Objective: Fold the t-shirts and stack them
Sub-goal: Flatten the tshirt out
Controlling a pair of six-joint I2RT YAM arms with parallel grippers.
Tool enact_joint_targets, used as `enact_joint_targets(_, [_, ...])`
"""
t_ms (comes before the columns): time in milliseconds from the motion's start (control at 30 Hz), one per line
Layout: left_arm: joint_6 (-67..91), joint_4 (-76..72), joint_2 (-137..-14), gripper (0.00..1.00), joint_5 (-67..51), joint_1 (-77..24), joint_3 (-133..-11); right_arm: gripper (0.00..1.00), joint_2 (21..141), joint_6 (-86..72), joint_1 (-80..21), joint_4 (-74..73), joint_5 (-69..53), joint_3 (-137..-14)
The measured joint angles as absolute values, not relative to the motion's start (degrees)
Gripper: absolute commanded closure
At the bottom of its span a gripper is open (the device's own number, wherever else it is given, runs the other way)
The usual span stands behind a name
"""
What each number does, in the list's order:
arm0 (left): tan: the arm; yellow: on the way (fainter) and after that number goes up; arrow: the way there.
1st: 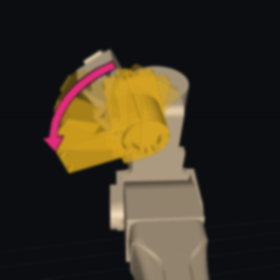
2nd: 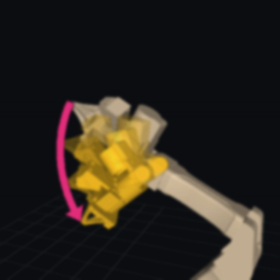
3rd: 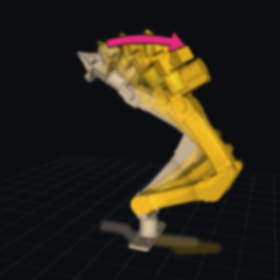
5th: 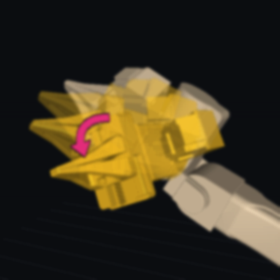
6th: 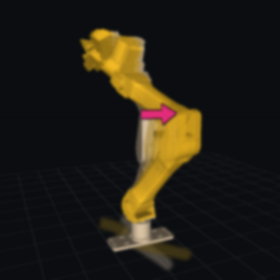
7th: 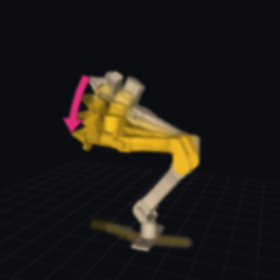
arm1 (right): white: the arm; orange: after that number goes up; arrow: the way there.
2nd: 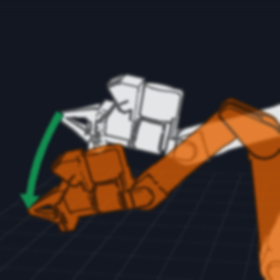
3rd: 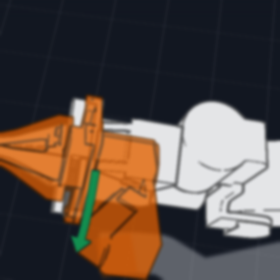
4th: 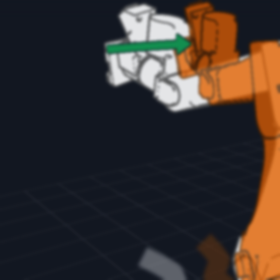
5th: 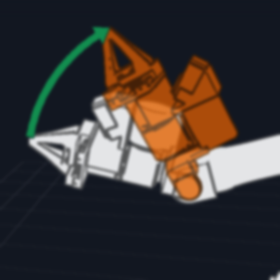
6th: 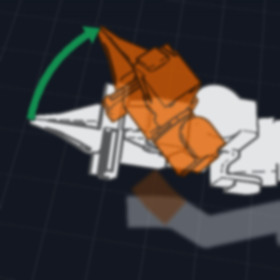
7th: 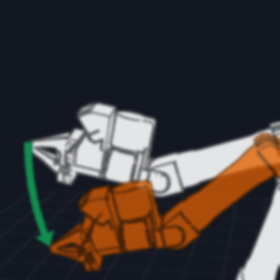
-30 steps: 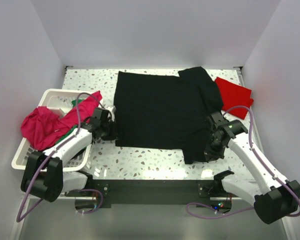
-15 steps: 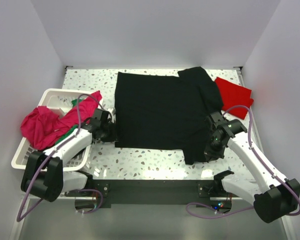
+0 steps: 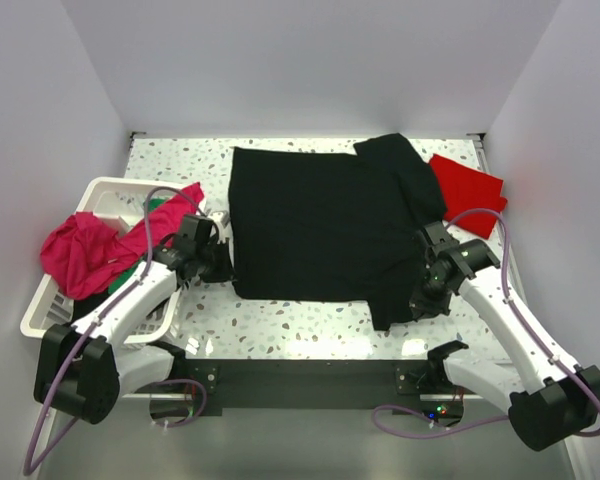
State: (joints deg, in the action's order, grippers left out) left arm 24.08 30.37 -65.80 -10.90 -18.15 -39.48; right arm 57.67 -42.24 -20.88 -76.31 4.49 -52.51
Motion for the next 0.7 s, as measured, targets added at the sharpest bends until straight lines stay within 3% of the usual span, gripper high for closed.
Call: enact_joint_targets(700, [29.45, 44.64, -55.57, 1.0, -5.28, -18.15, -45.56, 1.0, 50.0, -43.09, -20.88, -76.58, -4.05, -53.84])
